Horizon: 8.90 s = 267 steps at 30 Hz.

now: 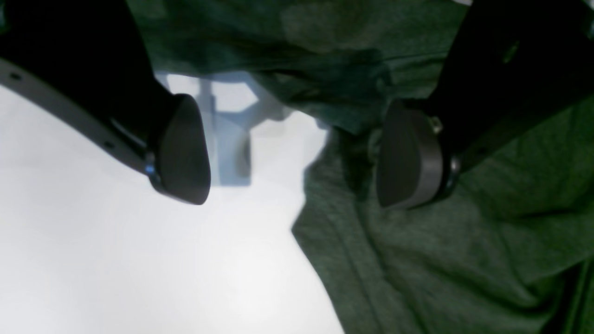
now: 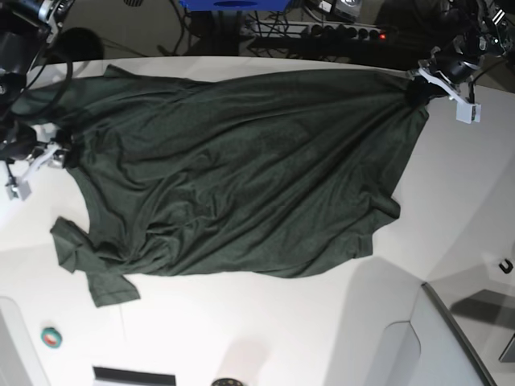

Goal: Layout the t-shirt on the table in an organized manner, then fold the t-shirt properly
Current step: 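Drag the held shirt edge with the right gripper away from the left gripper, then release and regrasp the shirt's hem edge with the right gripper, then lift the shirt with both grippers and swing it to lay flat, then lower the shirt onto the table with both grippers holding its edge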

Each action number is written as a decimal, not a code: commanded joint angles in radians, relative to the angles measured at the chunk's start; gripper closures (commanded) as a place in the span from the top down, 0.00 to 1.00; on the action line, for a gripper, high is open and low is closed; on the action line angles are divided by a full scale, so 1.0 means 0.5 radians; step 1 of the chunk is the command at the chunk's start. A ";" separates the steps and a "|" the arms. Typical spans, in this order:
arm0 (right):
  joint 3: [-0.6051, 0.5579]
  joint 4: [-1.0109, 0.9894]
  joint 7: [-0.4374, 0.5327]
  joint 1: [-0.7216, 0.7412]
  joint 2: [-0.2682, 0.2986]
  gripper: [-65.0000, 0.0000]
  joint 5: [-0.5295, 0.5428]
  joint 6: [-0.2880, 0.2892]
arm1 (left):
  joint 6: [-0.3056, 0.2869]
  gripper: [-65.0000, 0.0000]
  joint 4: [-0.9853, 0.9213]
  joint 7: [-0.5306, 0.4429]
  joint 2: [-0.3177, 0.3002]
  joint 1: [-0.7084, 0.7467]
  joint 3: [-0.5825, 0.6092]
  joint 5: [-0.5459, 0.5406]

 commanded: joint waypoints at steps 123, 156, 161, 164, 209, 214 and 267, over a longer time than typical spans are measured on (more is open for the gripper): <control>0.106 0.705 -0.018 -0.061 -0.375 0.71 -0.739 0.003 | -0.019 0.00 0.145 -0.035 -0.058 0.079 -0.017 -0.037; -0.505 0.097 -0.254 -0.353 -0.135 0.74 0.614 0.003 | -0.019 0.00 0.145 -0.035 -0.137 0.060 -0.027 -0.037; -0.587 0.094 -0.251 -0.350 -0.135 0.72 0.611 0.003 | -0.019 0.00 0.145 -0.035 -0.137 0.060 -0.024 -0.037; -0.591 0.091 -0.242 -0.350 -0.135 0.55 0.608 0.003 | -0.019 0.00 0.145 -0.035 -0.137 0.060 -0.024 -0.037; -1.247 -0.161 -0.272 1.697 0.497 0.01 0.405 0.003 | -0.019 0.00 -0.076 0.692 -0.220 -2.462 1.370 1.666; -1.256 -0.155 -0.284 2.185 0.583 0.01 0.366 0.003 | -0.019 0.00 -0.208 0.695 -0.067 -2.996 1.471 1.823; -0.802 1.137 -0.251 -0.614 0.113 0.01 0.105 0.003 | -0.019 0.00 0.682 0.438 -0.183 -0.259 0.682 1.906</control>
